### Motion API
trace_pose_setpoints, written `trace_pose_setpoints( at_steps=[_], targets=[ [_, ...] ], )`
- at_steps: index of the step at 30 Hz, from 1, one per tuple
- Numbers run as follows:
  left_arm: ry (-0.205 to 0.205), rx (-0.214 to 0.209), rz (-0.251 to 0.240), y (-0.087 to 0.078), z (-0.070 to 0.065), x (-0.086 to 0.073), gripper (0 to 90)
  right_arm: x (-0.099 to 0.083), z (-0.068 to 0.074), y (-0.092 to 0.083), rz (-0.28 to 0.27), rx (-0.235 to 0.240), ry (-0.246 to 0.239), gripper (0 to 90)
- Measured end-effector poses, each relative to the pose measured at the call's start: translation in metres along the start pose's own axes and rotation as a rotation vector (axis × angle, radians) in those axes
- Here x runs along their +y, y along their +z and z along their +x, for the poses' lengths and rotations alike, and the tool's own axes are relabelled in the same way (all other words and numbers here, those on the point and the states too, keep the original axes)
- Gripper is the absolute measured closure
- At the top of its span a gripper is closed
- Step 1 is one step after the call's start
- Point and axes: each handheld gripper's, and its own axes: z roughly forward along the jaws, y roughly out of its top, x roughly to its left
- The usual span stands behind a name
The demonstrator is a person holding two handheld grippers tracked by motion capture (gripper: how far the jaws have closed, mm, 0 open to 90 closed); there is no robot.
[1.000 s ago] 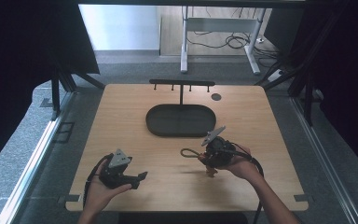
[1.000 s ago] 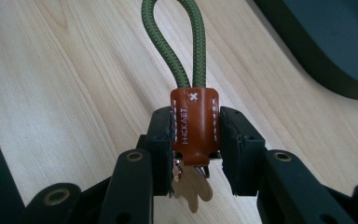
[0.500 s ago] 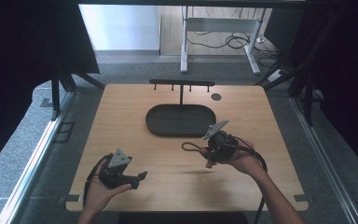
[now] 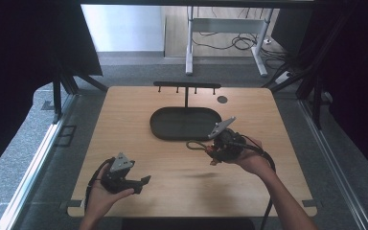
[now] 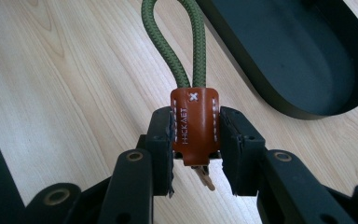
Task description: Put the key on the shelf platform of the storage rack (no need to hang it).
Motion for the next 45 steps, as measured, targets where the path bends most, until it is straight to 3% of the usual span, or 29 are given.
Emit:
trace_pose_setpoints(
  at_steps=[21,45],
  targets=[
    [0.003,-0.001,0.006,0.001,0.0,0.0,20.3,0.013,-0.02,0.014,0.005,-0.01,0.021,66.8],
    [-0.002,0.01,-0.014,-0.001,0.001,0.0,20.5,0.047,-0.041,0.023,0.017,-0.01,0.032,66.8]
  ],
)
